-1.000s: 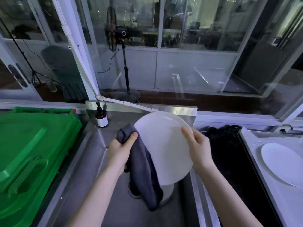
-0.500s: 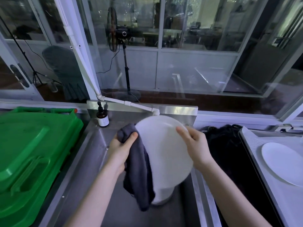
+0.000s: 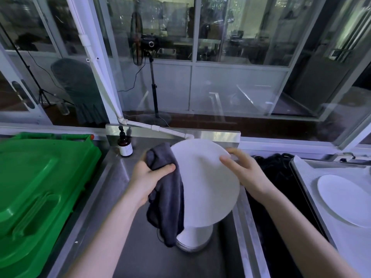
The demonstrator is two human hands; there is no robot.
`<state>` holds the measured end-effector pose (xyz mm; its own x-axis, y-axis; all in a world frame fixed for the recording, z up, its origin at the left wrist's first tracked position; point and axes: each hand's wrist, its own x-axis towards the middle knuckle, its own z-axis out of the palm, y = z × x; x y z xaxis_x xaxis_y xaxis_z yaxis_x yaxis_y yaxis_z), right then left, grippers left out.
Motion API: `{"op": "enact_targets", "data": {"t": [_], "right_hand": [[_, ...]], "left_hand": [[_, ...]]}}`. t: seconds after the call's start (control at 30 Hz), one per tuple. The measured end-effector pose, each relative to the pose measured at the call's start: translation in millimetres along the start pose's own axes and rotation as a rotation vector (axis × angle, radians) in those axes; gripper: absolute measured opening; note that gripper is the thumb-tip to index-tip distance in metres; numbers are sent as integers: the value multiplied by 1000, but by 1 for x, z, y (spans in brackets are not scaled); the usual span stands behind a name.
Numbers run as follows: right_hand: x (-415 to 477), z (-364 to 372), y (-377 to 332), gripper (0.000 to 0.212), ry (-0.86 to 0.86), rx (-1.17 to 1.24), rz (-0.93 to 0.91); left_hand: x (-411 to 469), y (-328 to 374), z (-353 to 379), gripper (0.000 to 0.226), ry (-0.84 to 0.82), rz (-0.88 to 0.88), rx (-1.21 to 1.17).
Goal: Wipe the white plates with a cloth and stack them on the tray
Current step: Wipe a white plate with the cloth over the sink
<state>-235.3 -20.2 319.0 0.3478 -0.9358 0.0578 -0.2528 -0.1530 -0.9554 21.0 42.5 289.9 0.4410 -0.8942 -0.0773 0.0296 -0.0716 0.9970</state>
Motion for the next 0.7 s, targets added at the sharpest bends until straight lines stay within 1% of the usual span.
{"op": "enact_targets", "data": {"t": [0.07,0.13,0.17,0.2,0.23,0.3,0.33,0.37,0.4,0.43,0.5,0.53,0.57,0.63,0.67,0.7], "right_hand": [[7,4,-9,39,-87,-241,-69],[8,11,-11,45,-71,-298,-95],[7,13,-11,47,-33,-293,-107],[5,14,-10,51,12,-278,-105],[3,14,-8,54,67,-232,-82],[-1,22,-3,54,209,-36,4],[-3,28,1,50,302,87,51],[-5,35,4,45,388,185,93],[-8,40,6,43,441,228,122],[-11,43,7,44,450,214,130],[-14,41,9,52,356,101,81],[-15,38,8,54,283,30,54],[-15,37,5,56,197,-51,33],[-14,37,-2,55,41,-221,-12],[-13,37,-6,52,1,-274,-41],[-12,37,-9,51,-9,-287,-60]], "left_hand": [[2,15,0,45,-165,115,139],[4,23,0,46,-282,181,189],[5,23,1,48,-286,175,157],[4,18,2,49,-240,144,94],[2,11,5,50,-151,90,19],[-6,-14,11,44,46,-70,-129],[-10,-26,15,39,93,-165,-220],[-15,-35,19,35,103,-252,-318],[-17,-40,21,30,98,-306,-358],[-17,-40,20,25,103,-325,-319],[-10,-30,9,33,92,-276,-137],[-6,-23,2,33,42,-201,-74],[-3,-13,-4,33,-39,-109,-19],[1,5,-11,43,-256,44,172],[2,11,-10,45,-339,87,245],[3,15,-9,44,-370,108,278]]}}
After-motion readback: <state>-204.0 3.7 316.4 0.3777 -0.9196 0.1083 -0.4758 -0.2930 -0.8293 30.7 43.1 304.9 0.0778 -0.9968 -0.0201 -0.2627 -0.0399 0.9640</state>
